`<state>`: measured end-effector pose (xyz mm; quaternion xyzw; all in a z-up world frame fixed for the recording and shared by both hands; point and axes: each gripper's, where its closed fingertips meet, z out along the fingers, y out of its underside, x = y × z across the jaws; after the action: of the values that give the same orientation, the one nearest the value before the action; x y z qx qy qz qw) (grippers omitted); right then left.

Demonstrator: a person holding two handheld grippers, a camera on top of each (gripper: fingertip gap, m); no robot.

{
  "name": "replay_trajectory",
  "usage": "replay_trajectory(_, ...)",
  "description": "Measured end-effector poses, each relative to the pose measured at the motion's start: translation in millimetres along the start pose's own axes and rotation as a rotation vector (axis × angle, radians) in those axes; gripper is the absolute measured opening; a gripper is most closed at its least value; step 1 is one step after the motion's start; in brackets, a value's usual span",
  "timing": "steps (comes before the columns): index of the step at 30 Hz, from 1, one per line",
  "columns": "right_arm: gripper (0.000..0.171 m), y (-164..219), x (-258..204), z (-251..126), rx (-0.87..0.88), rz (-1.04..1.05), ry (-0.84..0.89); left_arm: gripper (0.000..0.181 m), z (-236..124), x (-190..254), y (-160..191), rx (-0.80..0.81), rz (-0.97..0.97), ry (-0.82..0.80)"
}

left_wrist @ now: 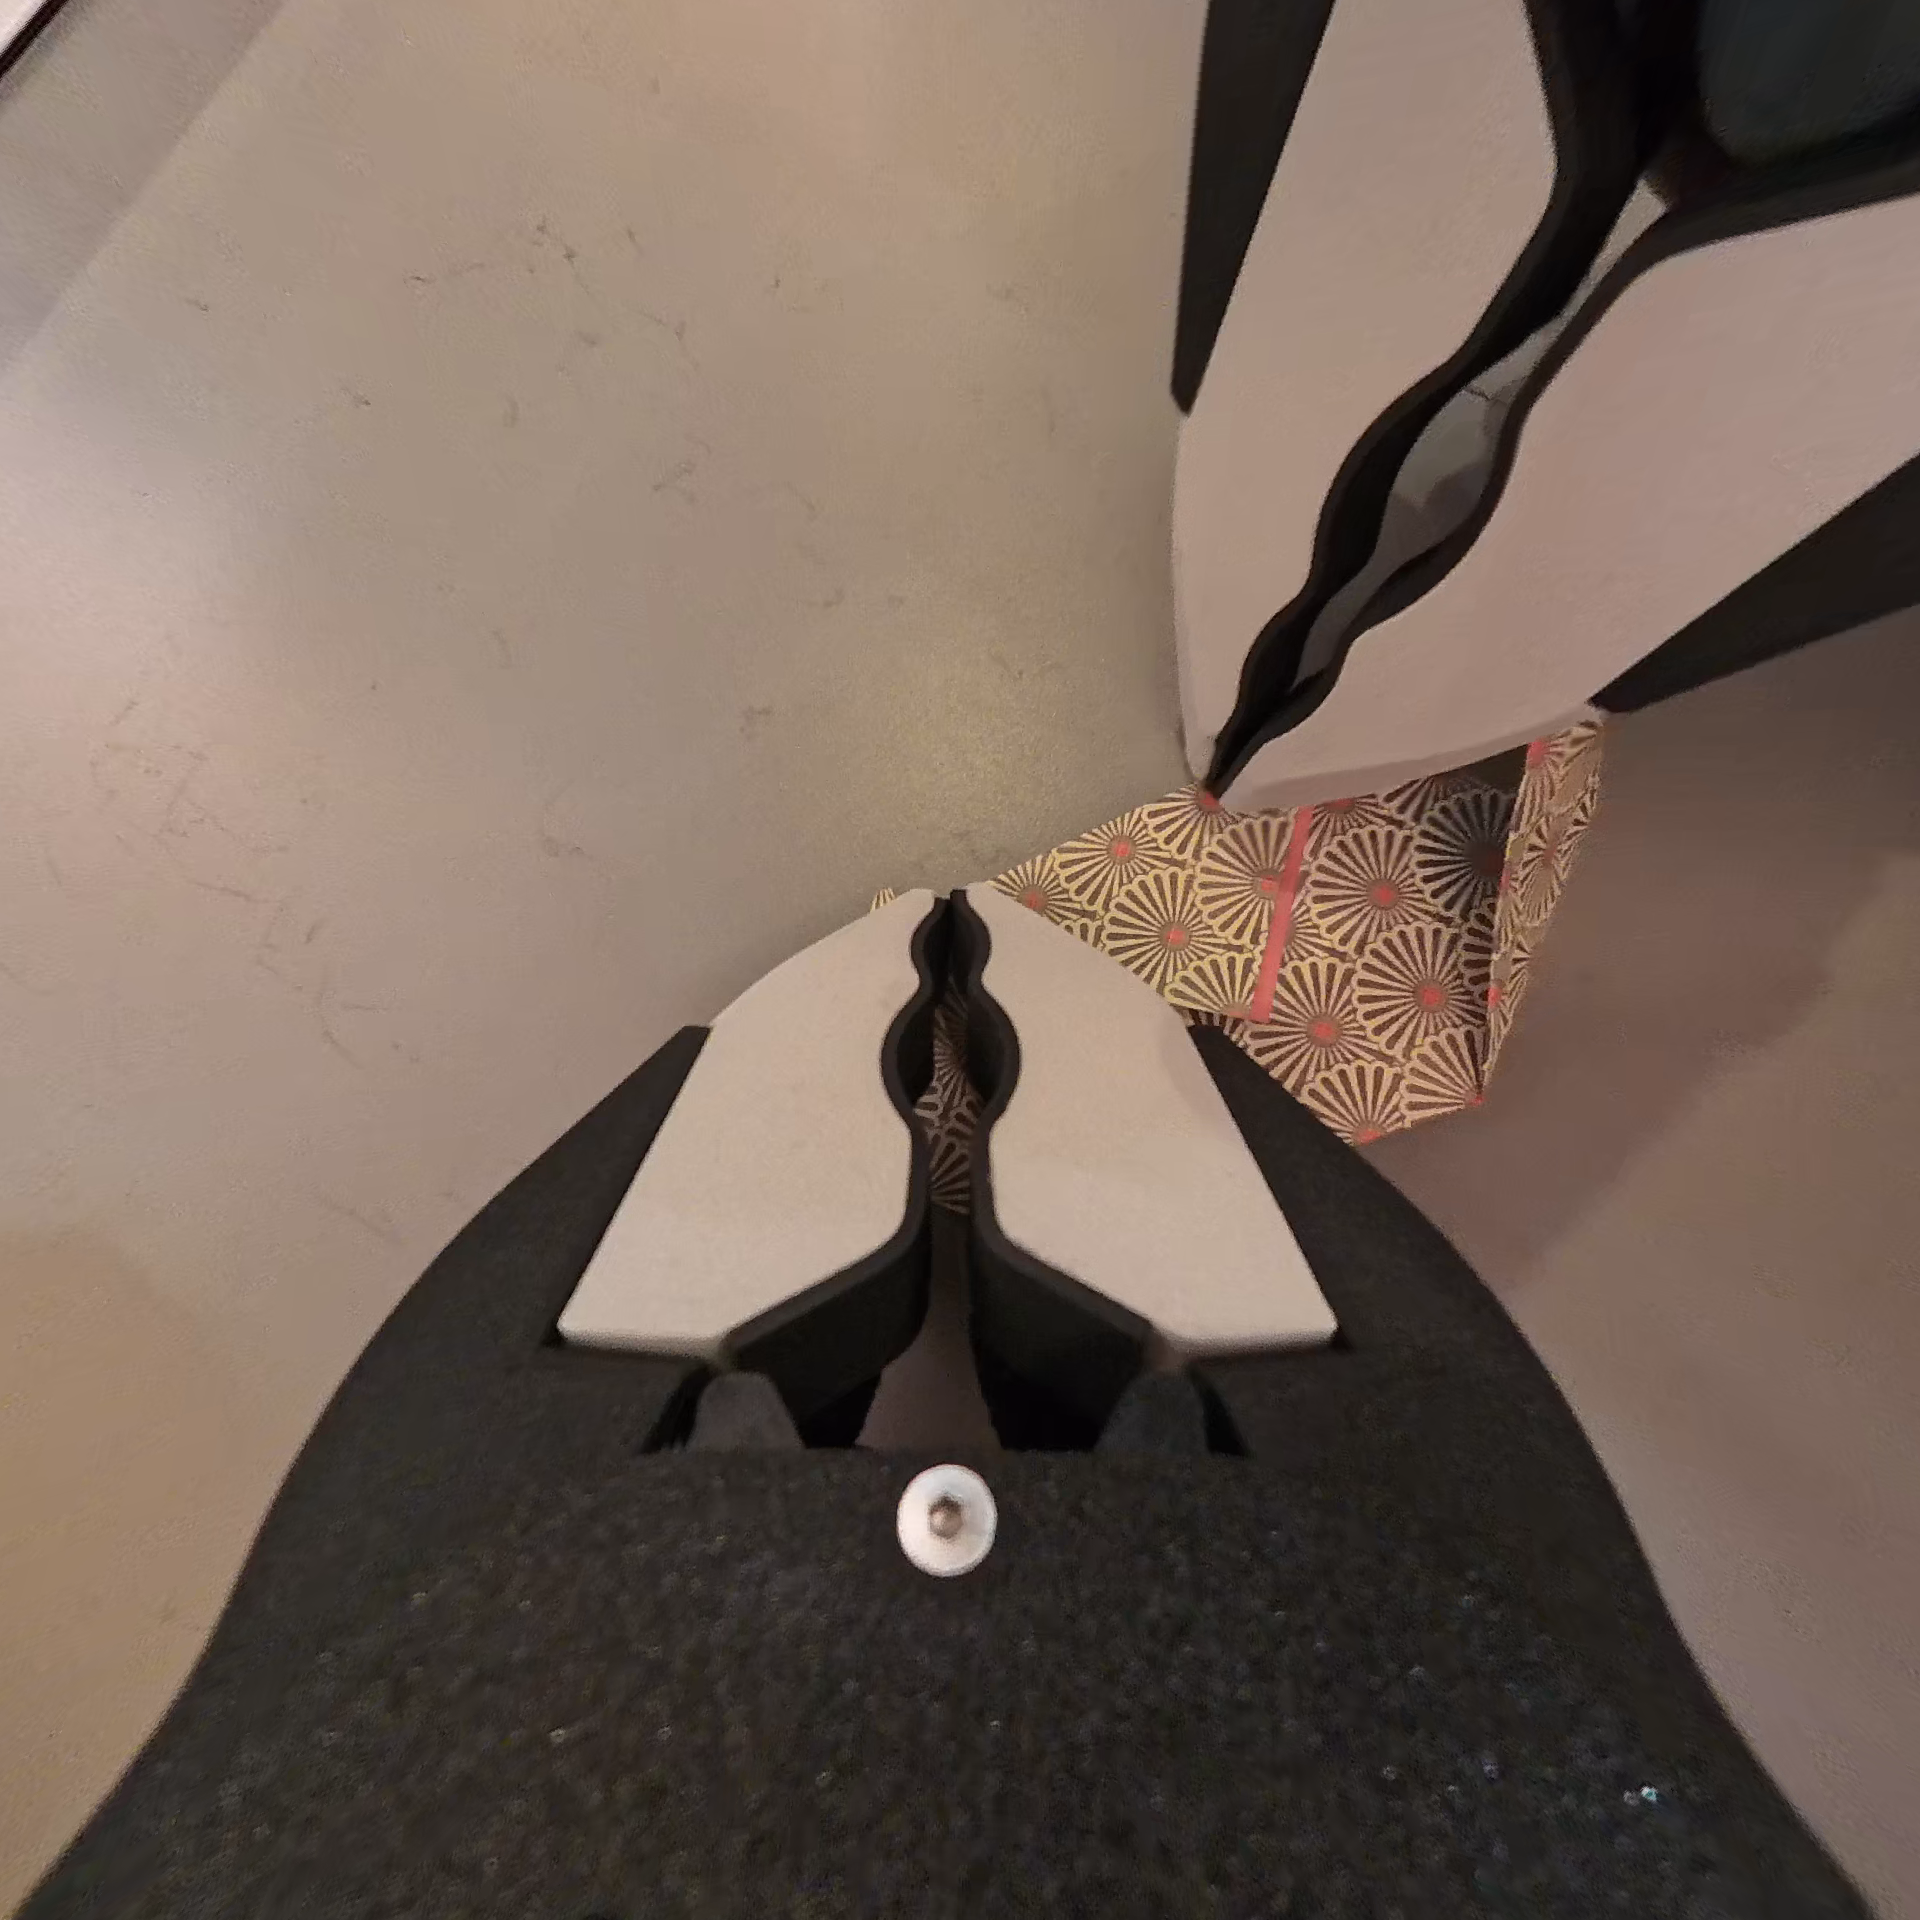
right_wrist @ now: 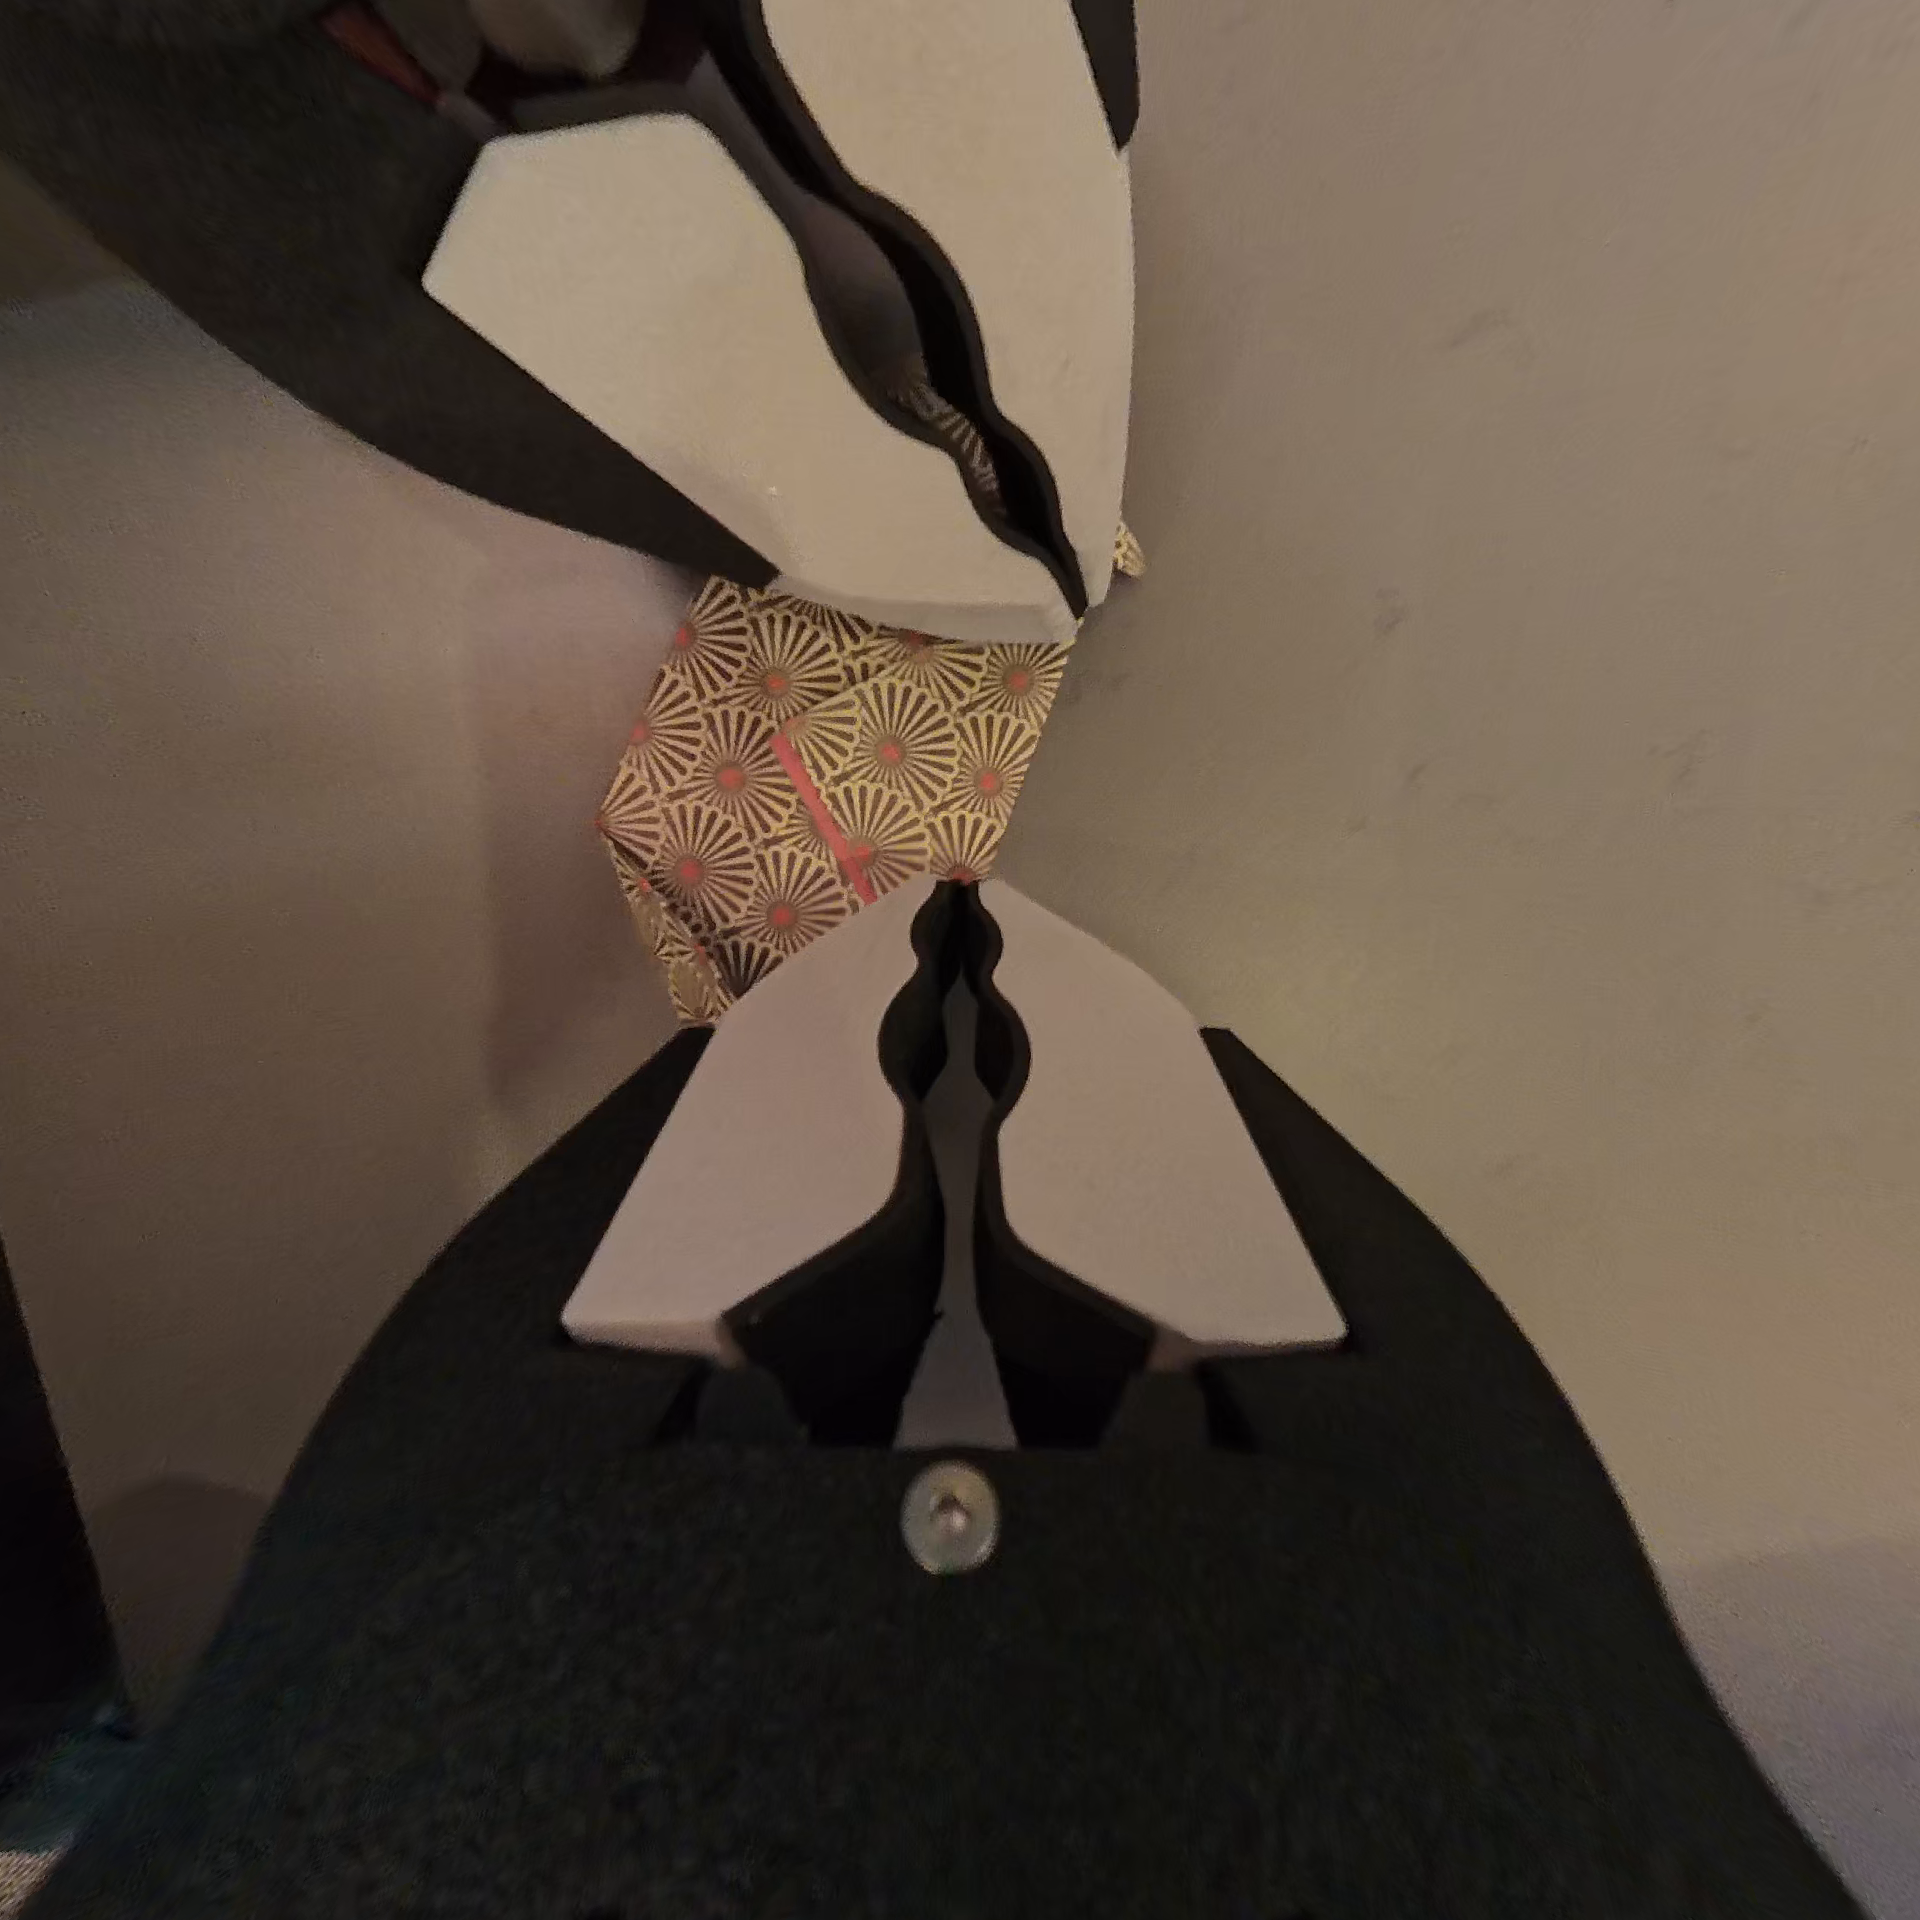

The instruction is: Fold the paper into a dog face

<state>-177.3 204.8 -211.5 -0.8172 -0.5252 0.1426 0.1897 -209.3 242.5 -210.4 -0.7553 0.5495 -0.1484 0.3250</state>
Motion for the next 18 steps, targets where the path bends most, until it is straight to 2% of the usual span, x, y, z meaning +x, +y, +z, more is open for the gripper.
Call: replay_trajectory(18, 0.000, 23, -7, -13, -0.059, 0.037, -0.021, 0.000, 0, 0, 0, 0.002, 0.004, -0.001)
